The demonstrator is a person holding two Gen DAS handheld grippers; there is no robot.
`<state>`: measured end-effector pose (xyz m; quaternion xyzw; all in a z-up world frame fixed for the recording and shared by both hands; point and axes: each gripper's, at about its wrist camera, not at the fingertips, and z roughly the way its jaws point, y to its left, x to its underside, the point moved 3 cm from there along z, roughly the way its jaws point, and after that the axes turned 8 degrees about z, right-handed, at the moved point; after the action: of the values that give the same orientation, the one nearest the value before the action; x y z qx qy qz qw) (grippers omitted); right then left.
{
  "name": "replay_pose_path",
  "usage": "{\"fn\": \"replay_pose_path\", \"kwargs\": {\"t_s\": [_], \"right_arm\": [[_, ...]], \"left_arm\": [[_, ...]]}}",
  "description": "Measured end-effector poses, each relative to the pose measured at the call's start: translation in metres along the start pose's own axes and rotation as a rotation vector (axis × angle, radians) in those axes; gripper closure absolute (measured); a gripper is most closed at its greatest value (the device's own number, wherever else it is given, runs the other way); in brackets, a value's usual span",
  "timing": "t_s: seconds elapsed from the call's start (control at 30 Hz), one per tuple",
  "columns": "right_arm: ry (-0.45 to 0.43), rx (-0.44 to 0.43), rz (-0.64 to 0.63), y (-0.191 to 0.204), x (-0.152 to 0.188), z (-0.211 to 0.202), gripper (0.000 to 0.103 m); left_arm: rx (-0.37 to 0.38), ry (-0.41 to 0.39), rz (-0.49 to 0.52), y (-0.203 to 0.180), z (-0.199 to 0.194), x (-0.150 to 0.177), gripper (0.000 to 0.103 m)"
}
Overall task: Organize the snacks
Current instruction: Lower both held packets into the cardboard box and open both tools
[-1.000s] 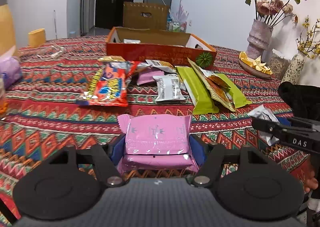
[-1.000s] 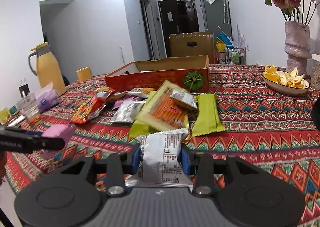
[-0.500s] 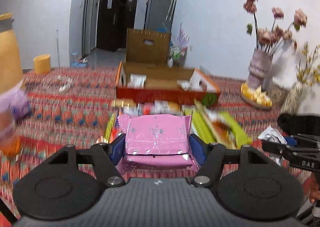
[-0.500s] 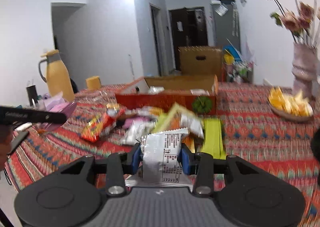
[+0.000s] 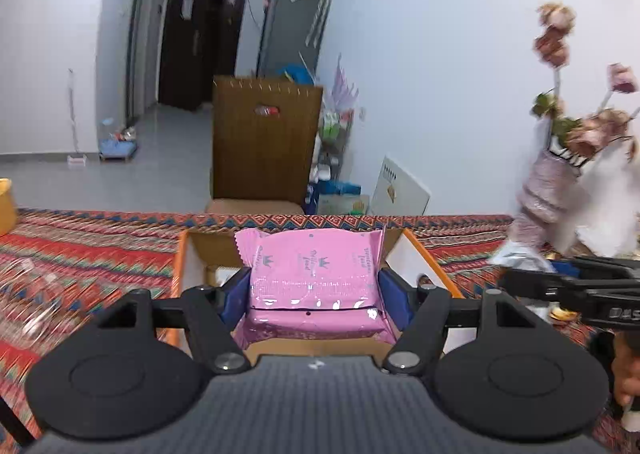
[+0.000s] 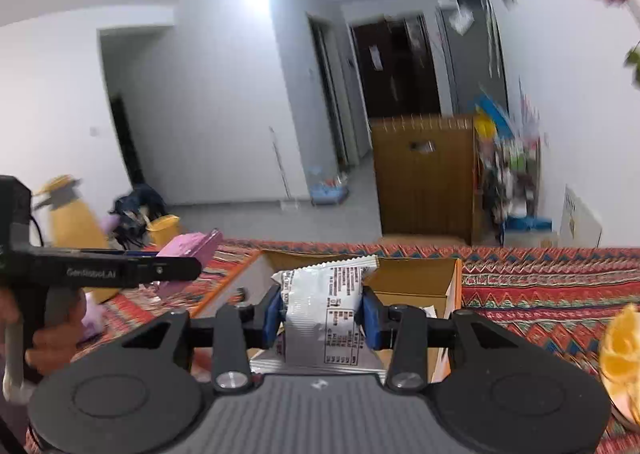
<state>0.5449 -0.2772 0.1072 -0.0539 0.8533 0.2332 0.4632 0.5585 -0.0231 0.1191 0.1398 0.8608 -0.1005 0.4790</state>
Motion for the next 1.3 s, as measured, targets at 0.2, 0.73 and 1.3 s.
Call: {"fn": "replay_pose_path", "kwargs": {"t_s": [0.2,0.73,1.3], "right_arm": [[0.177,0.137,0.08,-0.043,-0.029,0.143,0.063],[0.286,0.151,0.386,-0.084,0.0,0.252,0.026],[0.149,0.191,0.148,-0.045,-0.051,0.071,0.02]], "left_arm": [[-0.053,0.168,-0.017,0.016,0.126,-0.014,0.034],[-0.044,0.316,-0.08,0.046,0.204,0.017,0.019],[-0.116,0.208,0.087,0.017,0.017,-0.026,0.007]]}}
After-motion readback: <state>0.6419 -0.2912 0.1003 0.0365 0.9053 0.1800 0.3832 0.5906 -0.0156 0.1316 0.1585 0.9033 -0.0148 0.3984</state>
